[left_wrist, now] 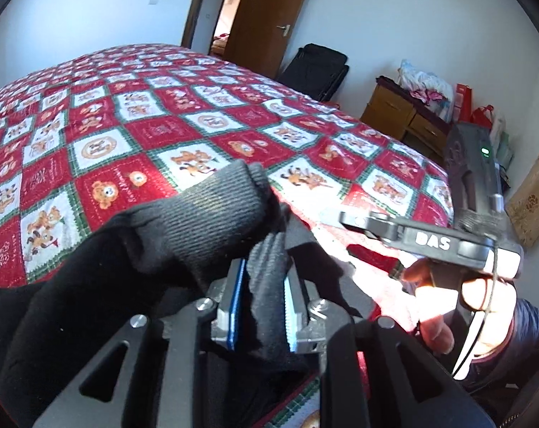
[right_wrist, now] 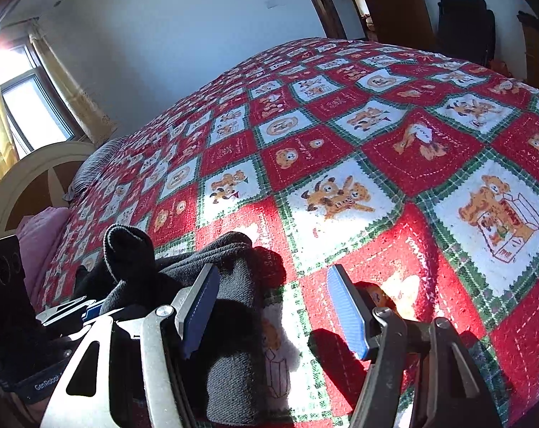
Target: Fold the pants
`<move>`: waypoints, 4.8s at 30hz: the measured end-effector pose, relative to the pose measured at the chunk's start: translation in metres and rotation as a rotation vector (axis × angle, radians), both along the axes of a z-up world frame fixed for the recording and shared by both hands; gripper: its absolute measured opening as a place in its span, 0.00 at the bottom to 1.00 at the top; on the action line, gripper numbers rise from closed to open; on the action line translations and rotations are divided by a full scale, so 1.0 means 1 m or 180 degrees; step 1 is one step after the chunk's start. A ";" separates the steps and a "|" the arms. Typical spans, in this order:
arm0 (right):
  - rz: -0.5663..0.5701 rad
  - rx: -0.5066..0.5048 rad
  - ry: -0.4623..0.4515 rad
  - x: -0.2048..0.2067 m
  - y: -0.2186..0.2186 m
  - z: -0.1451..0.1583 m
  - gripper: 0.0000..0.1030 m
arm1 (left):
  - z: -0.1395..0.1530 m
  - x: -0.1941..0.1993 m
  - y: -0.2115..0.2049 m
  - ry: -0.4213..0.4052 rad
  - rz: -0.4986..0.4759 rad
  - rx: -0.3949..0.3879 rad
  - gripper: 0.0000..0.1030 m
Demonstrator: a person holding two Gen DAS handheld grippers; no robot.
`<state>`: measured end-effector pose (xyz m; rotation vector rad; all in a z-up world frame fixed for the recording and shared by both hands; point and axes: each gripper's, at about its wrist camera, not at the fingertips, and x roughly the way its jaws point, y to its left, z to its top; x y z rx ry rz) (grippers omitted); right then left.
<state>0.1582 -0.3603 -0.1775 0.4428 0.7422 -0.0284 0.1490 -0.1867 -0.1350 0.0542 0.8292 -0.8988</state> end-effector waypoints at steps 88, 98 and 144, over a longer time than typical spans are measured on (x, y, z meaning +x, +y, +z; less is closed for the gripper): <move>0.1007 -0.0496 0.0100 -0.041 0.063 -0.009 0.39 | -0.042 0.041 0.155 0.0028 0.1980 0.0079 1.00; 0.1000 -0.0645 -0.0238 -0.051 0.069 0.034 0.53 | -0.026 0.003 0.166 -0.0124 0.1807 0.0003 1.00; 0.1242 0.0393 -0.0197 0.006 0.059 0.041 0.26 | -0.031 0.016 0.194 0.0367 0.1310 -0.1042 0.11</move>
